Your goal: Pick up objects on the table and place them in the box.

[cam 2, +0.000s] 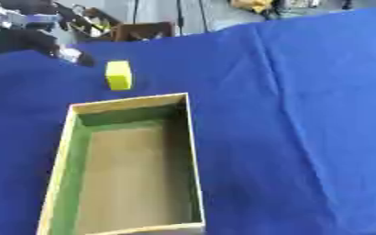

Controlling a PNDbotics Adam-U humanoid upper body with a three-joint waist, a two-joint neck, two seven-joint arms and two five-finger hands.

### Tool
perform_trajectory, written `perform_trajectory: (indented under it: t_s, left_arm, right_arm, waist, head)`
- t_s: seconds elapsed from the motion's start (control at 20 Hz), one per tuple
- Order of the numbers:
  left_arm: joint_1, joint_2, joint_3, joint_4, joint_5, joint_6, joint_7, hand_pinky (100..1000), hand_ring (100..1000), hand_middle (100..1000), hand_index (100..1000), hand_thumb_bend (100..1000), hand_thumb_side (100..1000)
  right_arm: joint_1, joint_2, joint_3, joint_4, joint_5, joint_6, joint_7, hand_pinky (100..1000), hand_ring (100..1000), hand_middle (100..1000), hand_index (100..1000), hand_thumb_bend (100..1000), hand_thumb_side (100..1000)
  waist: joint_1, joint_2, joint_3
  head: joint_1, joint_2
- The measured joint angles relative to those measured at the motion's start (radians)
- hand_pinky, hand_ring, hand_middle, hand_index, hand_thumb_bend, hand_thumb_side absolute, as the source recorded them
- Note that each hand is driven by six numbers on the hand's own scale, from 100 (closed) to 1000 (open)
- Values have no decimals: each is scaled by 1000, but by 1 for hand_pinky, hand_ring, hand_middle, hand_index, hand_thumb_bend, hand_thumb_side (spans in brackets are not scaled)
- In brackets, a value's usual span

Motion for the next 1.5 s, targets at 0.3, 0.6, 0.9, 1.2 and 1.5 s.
perform_trajectory:
  t_s: [0.3, 0.6, 0.9, 1.2, 1.5]
  left_arm:
    - [-3, -7, 0, 35, -46, -43, 25, 743, 849, 919, 1000, 725, 943]
    - [-3, -7, 0, 35, -60, -66, 33, 746, 856, 966, 1000, 704, 902]
    - [-7, -10, -6, 35, -95, -108, 73, 751, 857, 969, 1000, 644, 837]
    - [-18, -15, -13, 61, -95, -156, 37, 756, 861, 974, 1000, 600, 793]
    - [-39, -15, -13, 74, -54, -124, -33, 757, 858, 967, 1000, 576, 775]
  right_arm:
    - [-4, 0, 0, 0, 3, 2, 2, 541, 636, 595, 878, 211, 837]
    - [-5, 0, 0, 0, 4, 5, 4, 541, 636, 595, 877, 211, 838]
    - [-8, 2, 0, 0, 5, 7, 6, 541, 636, 593, 875, 215, 839]
    - [-15, 2, 1, 0, 9, 8, 6, 541, 633, 593, 875, 217, 837]
    - [-17, 1, 3, 0, 16, 9, 5, 541, 629, 592, 873, 297, 786]
  waist:
    - [6, 8, -3]
    - [9, 8, -5]
    - [15, 15, -17]
    - [30, 23, -34]
    - [48, 34, -51]
  head:
    - [1, -5]
    - [2, -9]
    - [8, -18]
    - [26, -22]
    - [55, -21]
